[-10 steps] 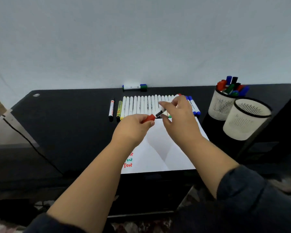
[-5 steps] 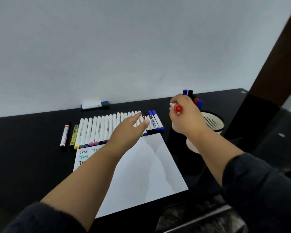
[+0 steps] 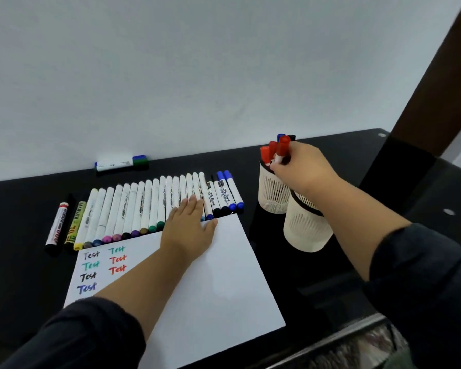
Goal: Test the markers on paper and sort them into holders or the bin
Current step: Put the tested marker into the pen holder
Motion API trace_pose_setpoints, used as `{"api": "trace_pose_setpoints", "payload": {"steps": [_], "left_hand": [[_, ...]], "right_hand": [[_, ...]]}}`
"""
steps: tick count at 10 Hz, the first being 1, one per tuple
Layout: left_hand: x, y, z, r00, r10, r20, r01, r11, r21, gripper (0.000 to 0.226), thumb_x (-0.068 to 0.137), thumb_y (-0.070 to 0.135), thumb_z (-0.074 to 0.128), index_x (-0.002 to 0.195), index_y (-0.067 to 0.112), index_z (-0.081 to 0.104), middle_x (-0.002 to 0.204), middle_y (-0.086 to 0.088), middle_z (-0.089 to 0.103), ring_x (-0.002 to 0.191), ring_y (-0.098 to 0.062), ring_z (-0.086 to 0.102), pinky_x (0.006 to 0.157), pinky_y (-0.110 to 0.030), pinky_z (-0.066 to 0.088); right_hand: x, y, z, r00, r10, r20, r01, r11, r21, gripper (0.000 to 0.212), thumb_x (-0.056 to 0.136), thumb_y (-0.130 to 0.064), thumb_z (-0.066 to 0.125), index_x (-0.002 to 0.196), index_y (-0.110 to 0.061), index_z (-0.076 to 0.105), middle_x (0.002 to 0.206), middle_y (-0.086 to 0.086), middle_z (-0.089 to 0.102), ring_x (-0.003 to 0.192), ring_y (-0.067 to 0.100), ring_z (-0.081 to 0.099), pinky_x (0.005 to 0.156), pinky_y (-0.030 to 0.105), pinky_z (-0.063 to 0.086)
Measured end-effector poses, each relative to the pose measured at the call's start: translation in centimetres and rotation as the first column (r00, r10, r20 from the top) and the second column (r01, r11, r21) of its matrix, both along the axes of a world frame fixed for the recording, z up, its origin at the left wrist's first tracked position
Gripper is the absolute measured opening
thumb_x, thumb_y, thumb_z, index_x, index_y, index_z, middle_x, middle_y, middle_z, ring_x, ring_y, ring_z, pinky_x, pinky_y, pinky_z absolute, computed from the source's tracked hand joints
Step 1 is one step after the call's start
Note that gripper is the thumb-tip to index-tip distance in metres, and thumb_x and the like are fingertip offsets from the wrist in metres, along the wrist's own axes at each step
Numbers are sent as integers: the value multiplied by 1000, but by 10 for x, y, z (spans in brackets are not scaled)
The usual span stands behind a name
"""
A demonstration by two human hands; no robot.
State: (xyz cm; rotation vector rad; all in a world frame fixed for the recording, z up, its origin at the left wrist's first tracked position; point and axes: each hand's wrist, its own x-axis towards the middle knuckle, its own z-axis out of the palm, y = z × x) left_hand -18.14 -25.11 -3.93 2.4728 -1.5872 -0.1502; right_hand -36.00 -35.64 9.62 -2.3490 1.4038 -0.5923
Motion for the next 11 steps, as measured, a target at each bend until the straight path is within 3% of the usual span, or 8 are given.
{"api": "trace_pose_setpoints", "payload": {"steps": [1, 2, 3, 4, 6, 8, 10, 11], "left_hand": [[0, 0, -2, 1000, 5, -5, -5, 1000, -22, 64, 98, 48, 26, 151, 19, 7, 159, 1, 0, 145, -15, -2, 116, -30, -2], [0, 0, -2, 1000, 0, -3, 0, 1000, -26, 63, 98, 48, 26, 151, 19, 6, 159, 2, 0, 145, -14, -3, 115, -29, -3], [0, 1, -2, 1000, 0, 2, 0, 999, -36, 63, 99, 48, 26, 151, 19, 6, 159, 2, 0, 145, -13, -3, 115, -29, -3], [1, 1, -3, 1000, 1, 10, 0, 999, -36, 63, 99, 48, 25, 151, 19, 6, 159, 1, 0, 145, -14, -3, 115, -29, -3], [0, 0, -3, 1000, -8, 14, 8, 999, -34, 62, 99, 47, 25, 151, 20, 5, 159, 1, -1, 145, -14, -3, 115, -29, -3], [0, -1, -3, 1000, -5, 15, 5, 999, -35, 62, 99, 47, 25, 151, 20, 5, 159, 1, -1, 145, -13, -3, 116, -29, -3], [0, -1, -4, 1000, -4, 16, 4, 999, -36, 63, 99, 47, 26, 151, 19, 6, 159, 1, 0, 145, -14, -3, 116, -29, -2], [1, -1, -5, 1000, 0, 19, 0, 999, -34, 63, 99, 48, 26, 151, 19, 6, 159, 2, 1, 145, -13, -2, 116, -29, -2]], "right_hand": [[5, -6, 2, 997, 1, -78, 2, 1000, 31, 17, 94, -26, 51, 89, -12, 57, 79, 4, 57, 76, 19, 56, 63, 26, 39], [8, -7, 1, 998, -18, -54, 21, 999, 40, 21, 95, -27, 47, 89, -9, 56, 72, 2, 51, 74, 20, 53, 55, 25, 35], [8, -6, -1, 999, -27, 21, 27, 1000, -4, 20, 94, -21, 50, 112, -11, 50, 88, 1, 55, 84, 20, 54, 68, 28, 39], [6, -1, -2, 998, -21, 52, 22, 1000, -22, 41, 93, -15, 55, 129, -12, 35, 107, 11, 57, 94, 26, 58, 74, 35, 46], [10, -2, -5, 999, -33, -15, 33, 998, -58, 36, 98, -28, 47, 127, -7, 44, 120, 10, 56, 104, 26, 57, 80, 32, 44], [5, 1, -3, 991, -42, 128, 45, 999, -20, 44, 95, -15, 55, 132, -14, 32, 122, 10, 54, 105, 25, 56, 84, 36, 47], [7, -7, 4, 1000, -2, -16, 2, 999, -33, 37, 97, -16, 50, 131, -16, 35, 116, 12, 55, 90, 21, 51, 74, 34, 47], [13, -11, 6, 989, -20, -149, 16, 1000, -26, 35, 99, -21, 46, 132, -11, 42, 123, 13, 54, 104, 25, 55, 81, 34, 44]]}}
